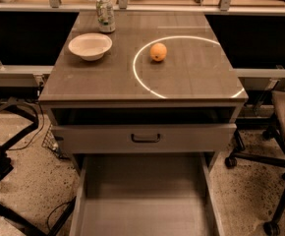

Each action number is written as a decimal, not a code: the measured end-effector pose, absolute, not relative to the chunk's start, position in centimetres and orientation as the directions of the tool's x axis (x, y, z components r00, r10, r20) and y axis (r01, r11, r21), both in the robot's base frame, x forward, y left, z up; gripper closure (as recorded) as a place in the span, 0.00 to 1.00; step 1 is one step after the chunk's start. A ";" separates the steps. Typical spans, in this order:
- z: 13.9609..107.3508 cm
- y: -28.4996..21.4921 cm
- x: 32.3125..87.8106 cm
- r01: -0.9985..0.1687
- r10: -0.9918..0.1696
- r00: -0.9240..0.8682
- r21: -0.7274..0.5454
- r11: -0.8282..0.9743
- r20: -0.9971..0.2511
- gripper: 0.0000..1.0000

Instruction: Close middle drawer

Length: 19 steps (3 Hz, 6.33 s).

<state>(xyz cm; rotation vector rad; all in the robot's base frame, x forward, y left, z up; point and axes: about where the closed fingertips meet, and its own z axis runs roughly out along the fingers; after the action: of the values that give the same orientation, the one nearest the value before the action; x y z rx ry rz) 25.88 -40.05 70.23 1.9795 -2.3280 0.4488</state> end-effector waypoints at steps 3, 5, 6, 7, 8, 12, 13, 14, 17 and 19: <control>58.4 -35.3 19.2 -0.991 -0.989 -0.108 -0.091 0.098 0.103 0.39; 49.5 -27.8 17.4 -1.000 -1.000 0.016 -0.004 -0.016 0.005 0.85; 42.8 -24.6 19.2 -0.999 -0.999 -0.021 0.048 0.020 -0.032 1.00; 42.8 -24.6 19.2 -0.999 -0.999 -0.020 0.048 0.019 -0.032 1.00; 40.6 -23.2 19.5 -0.998 -0.998 -0.005 0.060 0.001 -0.066 1.00; 34.8 -16.0 28.4 -0.979 -0.970 0.188 -0.108 -0.172 -0.153 1.00; 37.3 -14.3 31.7 -0.956 -0.960 0.247 -0.194 -0.220 -0.129 1.00; 39.8 -12.4 34.8 -0.924 -0.947 0.306 -0.273 -0.269 -0.102 1.00; 39.0 -10.3 40.9 -0.886 -0.924 0.372 -0.333 -0.323 -0.094 1.00; 38.2 -11.4 46.4 -0.868 -0.916 0.393 -0.361 -0.341 -0.078 1.00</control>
Offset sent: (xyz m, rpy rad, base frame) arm -0.0775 0.0383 -0.1336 0.1492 0.0961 0.0526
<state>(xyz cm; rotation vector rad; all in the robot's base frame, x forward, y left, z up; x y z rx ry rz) 46.44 -11.45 38.18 2.8944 -1.9395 0.2459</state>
